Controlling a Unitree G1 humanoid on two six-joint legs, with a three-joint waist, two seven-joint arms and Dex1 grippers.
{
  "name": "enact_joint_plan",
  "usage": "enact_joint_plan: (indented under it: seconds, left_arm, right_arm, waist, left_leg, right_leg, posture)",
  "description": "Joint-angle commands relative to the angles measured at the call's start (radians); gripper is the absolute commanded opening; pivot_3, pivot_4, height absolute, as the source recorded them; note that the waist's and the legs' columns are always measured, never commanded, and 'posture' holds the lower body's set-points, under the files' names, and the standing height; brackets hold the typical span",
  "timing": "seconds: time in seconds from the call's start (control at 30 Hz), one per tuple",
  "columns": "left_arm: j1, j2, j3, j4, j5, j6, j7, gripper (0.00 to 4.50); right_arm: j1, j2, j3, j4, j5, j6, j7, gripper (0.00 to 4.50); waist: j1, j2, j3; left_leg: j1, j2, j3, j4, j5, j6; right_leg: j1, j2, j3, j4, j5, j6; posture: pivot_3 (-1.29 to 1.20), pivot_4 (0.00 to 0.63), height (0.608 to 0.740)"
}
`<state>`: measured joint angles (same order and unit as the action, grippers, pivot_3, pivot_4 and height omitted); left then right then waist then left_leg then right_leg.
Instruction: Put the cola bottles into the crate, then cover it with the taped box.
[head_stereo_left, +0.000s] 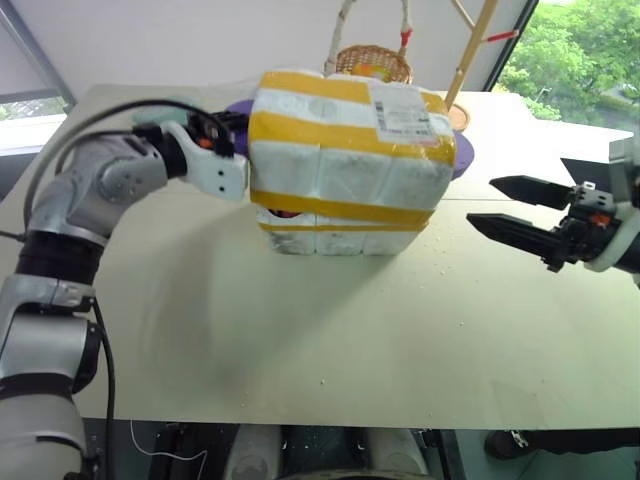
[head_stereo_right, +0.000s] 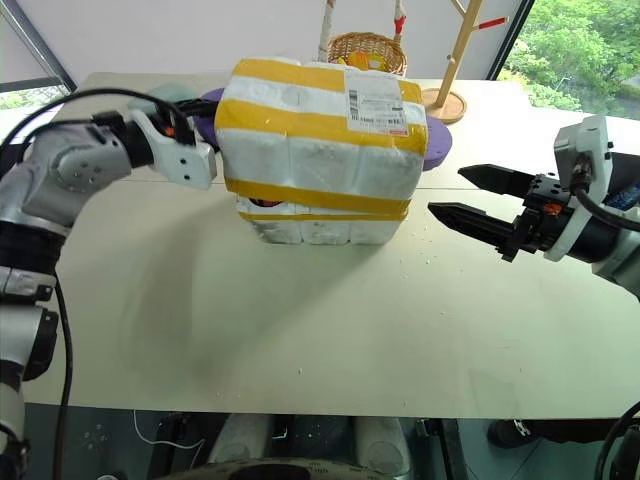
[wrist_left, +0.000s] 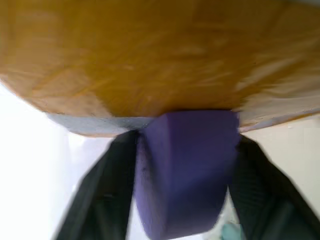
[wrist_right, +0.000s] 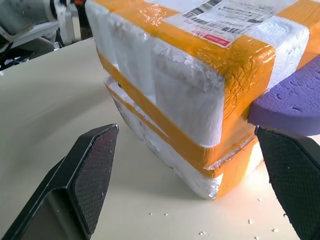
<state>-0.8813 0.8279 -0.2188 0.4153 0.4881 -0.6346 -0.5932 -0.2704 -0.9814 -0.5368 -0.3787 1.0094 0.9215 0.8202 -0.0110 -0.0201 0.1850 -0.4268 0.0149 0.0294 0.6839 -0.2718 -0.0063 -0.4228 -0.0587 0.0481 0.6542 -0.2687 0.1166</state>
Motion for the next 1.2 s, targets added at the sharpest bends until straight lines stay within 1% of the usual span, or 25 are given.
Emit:
enact_joint_plan:
  seconds: [0.03,0.2,0.27,0.33,0.37,0.5,0.53,0.57,0.6,0.67,0.7,0.73,0.8,0.9,0.97,1.07,1.2]
  left_arm:
    - [0.077,0.047,0.059,-0.104,-0.107,0.031,-0.052,3.99]
    - [0.265,0.149,0.125,-0.170,-0.256,0.090,-0.165,3.99]
    - [0.355,0.191,0.157,-0.213,-0.380,0.140,-0.259,3.99]
    - [0.421,0.218,0.196,-0.248,-0.482,0.230,-0.331,3.99]
    - [0.434,0.227,0.215,-0.250,-0.519,0.257,-0.353,3.99]
    - [0.393,0.234,0.262,-0.199,-0.523,0.295,-0.335,3.99]
    - [0.392,0.229,0.279,-0.203,-0.564,0.349,-0.354,3.99]
    - [0.394,0.224,0.295,-0.210,-0.608,0.411,-0.375,3.99]
    - [0.415,0.223,0.321,-0.232,-0.694,0.540,-0.419,3.99]
    - [0.487,0.252,0.388,-0.309,-0.921,0.878,-0.529,3.99]
    - [0.517,0.275,0.441,-0.350,-1.064,1.059,-0.582,3.99]
    - [0.535,0.295,0.489,-0.380,-1.176,1.195,-0.621,3.99]
    - [0.540,0.331,0.558,-0.399,-1.310,1.372,-0.664,3.99]
    - [0.530,0.367,0.617,-0.405,-1.391,1.474,-0.717,3.99]
    - [0.491,0.371,0.637,-0.389,-1.418,1.508,-0.713,3.99]
    - [0.440,0.371,0.627,-0.368,-1.394,1.497,-0.707,3.99]
    - [0.375,0.356,0.603,-0.353,-1.377,1.486,-0.696,3.99]
  right_arm:
    - [-0.024,-0.003,-0.014,0.007,0.013,-0.023,0.003,4.50]
    - [-0.025,-0.006,-0.002,0.023,0.002,-0.031,0.018,4.50]
    - [-0.026,-0.006,0.006,0.031,-0.004,-0.036,0.025,4.50]
    - [-0.026,-0.006,0.014,0.037,-0.010,-0.042,0.033,4.50]
    - [-0.028,-0.005,0.019,0.042,-0.014,-0.044,0.036,4.50]
    - [-0.043,-0.003,0.040,0.062,-0.026,-0.054,0.047,4.50]
    - [-0.047,-0.003,0.045,0.066,-0.028,-0.057,0.048,4.50]
    - [-0.052,-0.003,0.050,0.070,-0.029,-0.059,0.050,4.50]
    - [-0.054,-0.003,0.053,0.073,-0.032,-0.062,0.052,4.50]
    - [-0.051,-0.005,0.054,0.079,-0.038,-0.067,0.063,4.50]
    - [-0.047,-0.008,0.051,0.084,-0.041,-0.068,0.070,4.50]
    - [-0.042,-0.012,0.048,0.088,-0.044,-0.070,0.078,4.50]
    - [-0.025,-0.024,0.039,0.094,-0.052,-0.072,0.102,4.50]
    - [0.014,-0.048,0.015,0.101,-0.051,-0.070,0.158,4.50]
    - [0.042,-0.066,-0.002,0.110,-0.050,-0.069,0.200,4.50]
    - [0.071,-0.087,-0.015,0.114,-0.057,-0.077,0.253,4.50]
    - [0.062,-0.095,-0.012,0.120,-0.056,-0.076,0.271,4.50]
  waist:
    - [0.000,0.000,0.000]
    - [-0.006,0.000,0.000]
    - [-0.006,0.001,0.000]
    - [-0.007,0.001,-0.001]
    - [-0.006,0.001,-0.001]
    - [0.005,0.000,0.000]
    - [0.004,0.000,0.000]
    - [0.002,0.000,0.000]
    - [-0.001,0.000,0.000]
    - [-0.009,0.000,0.000]
    - [-0.015,0.000,0.000]
    - [-0.019,0.000,0.000]
    - [-0.023,0.000,0.000]
    - [-0.018,0.000,0.000]
    - [-0.011,0.000,0.000]
    - [-0.004,0.000,0.000]
    - [-0.004,0.000,0.000]
  left_leg:
    - [0.000,0.000,0.000,0.000,0.000,0.000]
    - [0.001,0.001,0.000,0.000,0.000,0.000]
    - [0.001,0.001,0.000,0.000,0.000,0.000]
    - [0.001,0.001,0.001,0.000,0.000,0.000]
    - [0.002,0.001,0.001,0.000,0.000,0.000]
    - [0.001,0.001,0.000,0.000,0.000,0.000]
    - [0.001,0.000,0.000,0.001,0.000,0.000]
    - [0.001,0.000,0.000,0.000,0.000,0.000]
    - [0.001,0.000,0.000,0.000,0.000,0.000]
    - [0.001,0.000,0.000,0.000,0.000,0.001]
    - [0.001,0.001,0.000,0.000,0.000,0.001]
    - [0.001,0.002,0.000,0.000,0.000,0.001]
    - [0.001,0.003,-0.001,0.000,0.000,0.000]
    - [0.001,0.002,-0.001,0.000,0.000,0.000]
    - [0.002,0.002,-0.001,0.000,0.000,0.000]
    - [0.002,0.001,-0.001,0.000,0.000,0.000]
    - [0.002,0.001,0.000,0.000,0.000,0.000]
  right_leg:
    - [0.000,0.000,0.000,0.000,0.000,0.000]
    - [0.000,0.000,0.000,0.000,0.000,0.000]
    - [0.000,0.000,0.000,0.001,0.000,0.000]
    - [0.000,-0.001,0.000,0.001,0.000,0.000]
    - [0.000,-0.001,0.000,0.001,0.000,0.000]
    - [0.000,-0.001,-0.001,0.001,0.000,0.000]
    - [0.001,-0.001,-0.001,0.001,0.000,0.000]
    - [0.001,-0.001,-0.001,0.001,0.000,0.000]
    - [0.001,-0.001,-0.001,0.001,0.000,0.000]
    - [0.000,-0.001,-0.001,0.001,0.000,0.000]
    - [0.000,-0.001,0.000,0.001,0.000,0.000]
    - [-0.001,0.000,0.000,0.001,0.000,0.000]
    - [-0.001,0.001,0.000,0.002,0.000,0.000]
    - [0.000,0.001,-0.001,0.002,0.000,0.000]
    - [0.001,0.000,-0.001,0.002,0.000,0.000]
    - [0.001,0.000,-0.001,0.002,0.000,0.000]
    - [0.001,0.001,0.000,0.001,0.000,0.000]
  posture:
    - [0.00,0.150,0.740]
    - [0.00,0.150,0.740]
    - [0.00,0.150,0.740]
    - [0.00,0.150,0.740]
    - [0.00,0.150,0.740]
    - [0.00,0.150,0.740]
    - [0.00,0.150,0.740]
    - [0.00,0.150,0.740]
    - [0.00,0.150,0.740]
    - [0.00,0.150,0.740]
    - [0.00,0.150,0.740]
    - [0.00,0.150,0.740]
    - [0.00,0.150,0.740]
    - [0.00,0.150,0.740]
    - [0.00,0.150,0.740]
    - [0.00,0.150,0.740]
    - [0.00,0.150,0.740]
